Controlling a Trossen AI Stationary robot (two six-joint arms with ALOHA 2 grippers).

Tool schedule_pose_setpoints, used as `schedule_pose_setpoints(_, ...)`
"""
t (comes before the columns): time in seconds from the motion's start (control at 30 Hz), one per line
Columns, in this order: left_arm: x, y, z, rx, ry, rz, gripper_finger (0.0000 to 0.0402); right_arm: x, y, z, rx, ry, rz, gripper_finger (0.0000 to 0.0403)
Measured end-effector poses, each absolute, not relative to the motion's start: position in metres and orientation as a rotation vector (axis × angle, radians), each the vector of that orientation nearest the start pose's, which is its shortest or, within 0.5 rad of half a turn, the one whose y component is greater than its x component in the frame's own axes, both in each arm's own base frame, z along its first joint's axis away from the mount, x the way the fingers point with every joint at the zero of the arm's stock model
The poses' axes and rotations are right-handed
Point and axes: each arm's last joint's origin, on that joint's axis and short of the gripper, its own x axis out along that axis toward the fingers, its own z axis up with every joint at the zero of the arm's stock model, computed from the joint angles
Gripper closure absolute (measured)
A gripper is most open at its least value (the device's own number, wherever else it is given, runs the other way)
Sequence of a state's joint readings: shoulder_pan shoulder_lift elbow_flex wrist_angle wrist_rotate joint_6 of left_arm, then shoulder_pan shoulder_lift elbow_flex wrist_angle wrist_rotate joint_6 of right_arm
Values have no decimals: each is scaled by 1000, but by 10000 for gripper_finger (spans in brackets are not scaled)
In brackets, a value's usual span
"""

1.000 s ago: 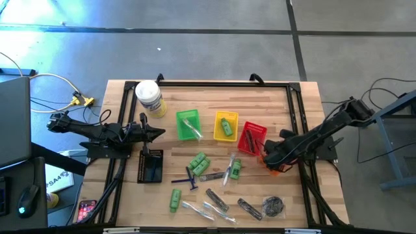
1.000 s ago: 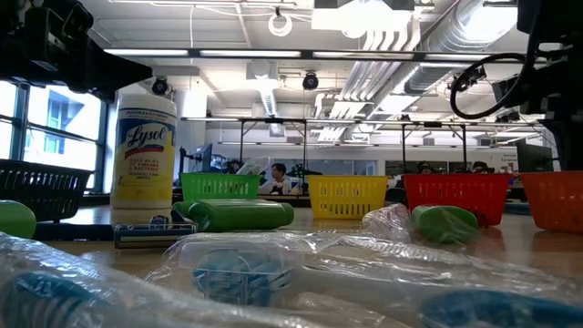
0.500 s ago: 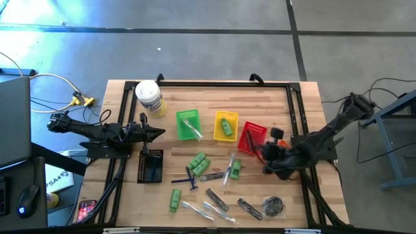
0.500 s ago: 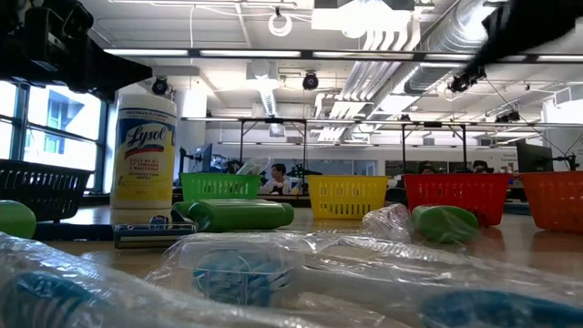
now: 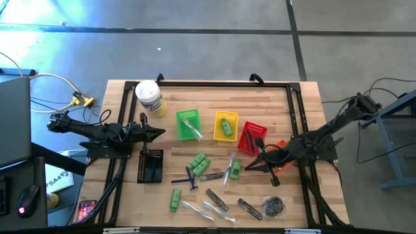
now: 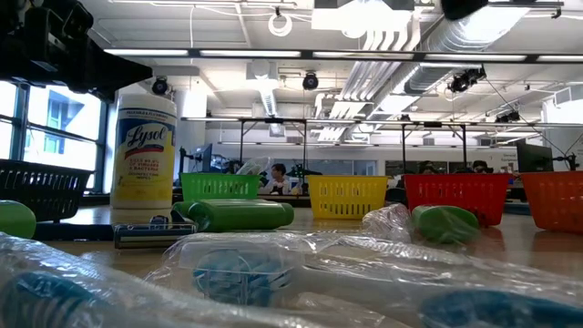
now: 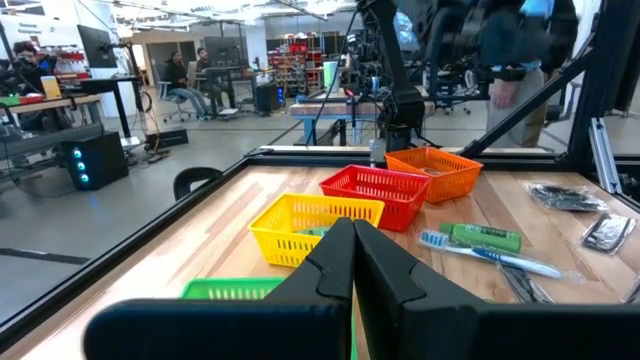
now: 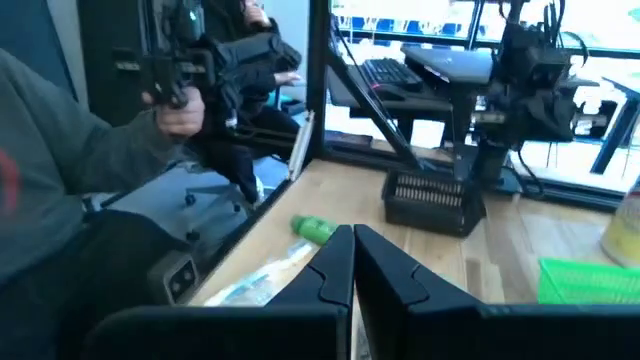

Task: Pick & Place Travel size toiletries
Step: Put the green shampoo into the yellow bin

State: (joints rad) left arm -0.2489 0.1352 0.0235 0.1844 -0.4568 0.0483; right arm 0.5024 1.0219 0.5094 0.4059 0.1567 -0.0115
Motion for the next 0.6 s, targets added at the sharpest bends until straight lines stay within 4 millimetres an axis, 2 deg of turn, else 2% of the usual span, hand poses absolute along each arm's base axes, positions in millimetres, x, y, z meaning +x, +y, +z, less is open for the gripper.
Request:
schedule_pose_setpoints(0.07,102,-13,179,21,-66,210,400,198,96,236,-37,105,367,400)
schedule_pose_setpoints(0.2,102,-13,179,18,-66,210,400,205,82,221,17,88,390,400)
schedule_pose_setpoints(0.5,102,-13,179,17,-66,208,400,211,64,198,95,113,335,400)
schedule_pose_setpoints(0.6,102,-16,180,-1,-72,94,400,210,63,190,99,124,334,400)
